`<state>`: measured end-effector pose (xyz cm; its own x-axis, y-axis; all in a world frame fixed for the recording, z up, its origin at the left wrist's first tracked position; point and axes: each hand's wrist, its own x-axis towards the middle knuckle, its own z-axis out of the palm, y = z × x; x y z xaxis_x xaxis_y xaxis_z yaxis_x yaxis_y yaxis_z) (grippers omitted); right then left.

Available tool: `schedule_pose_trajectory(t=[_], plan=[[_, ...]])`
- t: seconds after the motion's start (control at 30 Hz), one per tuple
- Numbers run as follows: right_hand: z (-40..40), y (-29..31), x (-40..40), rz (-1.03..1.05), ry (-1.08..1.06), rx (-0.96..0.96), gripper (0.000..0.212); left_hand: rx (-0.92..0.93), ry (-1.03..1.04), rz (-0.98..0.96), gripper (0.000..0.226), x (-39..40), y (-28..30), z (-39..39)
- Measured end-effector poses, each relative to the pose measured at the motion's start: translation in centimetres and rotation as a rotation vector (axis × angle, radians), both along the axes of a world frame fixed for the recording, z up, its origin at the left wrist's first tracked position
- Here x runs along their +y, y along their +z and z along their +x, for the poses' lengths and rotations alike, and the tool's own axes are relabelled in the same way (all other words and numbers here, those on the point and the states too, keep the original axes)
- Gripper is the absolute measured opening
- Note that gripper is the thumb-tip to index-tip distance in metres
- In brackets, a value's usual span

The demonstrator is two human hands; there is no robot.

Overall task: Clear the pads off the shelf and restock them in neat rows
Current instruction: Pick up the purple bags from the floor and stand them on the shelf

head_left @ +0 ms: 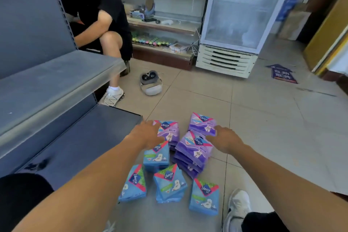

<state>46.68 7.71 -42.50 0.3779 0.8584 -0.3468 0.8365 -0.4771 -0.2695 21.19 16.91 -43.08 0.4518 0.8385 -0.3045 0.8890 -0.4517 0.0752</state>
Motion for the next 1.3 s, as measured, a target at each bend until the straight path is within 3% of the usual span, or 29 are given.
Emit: schedule_pose_trajectory(t=[0.33, 0.53, 0.73, 0.87, 0.93, 1.07, 1.13, 1.3], plan=[[4.5, -9.1, 4.0, 0.030, -0.367, 0.396, 0.041, -0.037, -0.119, -0.033, 0.070, 6.5, -6.9, 8.7], [5.6, -18.5, 8.7, -0.037, -0.617, 0.612, 0.045, -0.047, -0.194, -0.045, 0.069, 11.0, -12.9, 14.2], [5.5, -25.6, 11.2, -0.053, -0.888, 0.734, 0.071, -0.048, -0.236, -0.056, 0.067, 15.3, -18.4, 18.4], [6.5, -31.4, 11.4, -0.018, -0.922, 0.833, 0.095, -0.117, -0.207, -0.087, 0.062, 18.1, -21.5, 21.1], [7.5, -32.3, 11.2, -0.016, -0.901, 0.829, 0.090, -0.133, -0.195, -0.093, 0.063, 19.0, -22.7, 22.2], [9.4, -29.8, 10.0, 0.024, -0.873, 0.874, 0.047, -0.175, -0.153, -0.115, 0.068, 19.8, -24.0, 23.9], [10.4, -28.8, 8.8, 0.070, -0.848, 0.998, 0.035, -0.212, -0.112, -0.127, 0.069, 20.3, -24.6, 24.8], [13.1, -27.9, 5.4, 0.133, -0.776, 1.219, 0.038, -0.381, 0.228, -0.228, 0.069, 22.3, -26.1, 27.8]])
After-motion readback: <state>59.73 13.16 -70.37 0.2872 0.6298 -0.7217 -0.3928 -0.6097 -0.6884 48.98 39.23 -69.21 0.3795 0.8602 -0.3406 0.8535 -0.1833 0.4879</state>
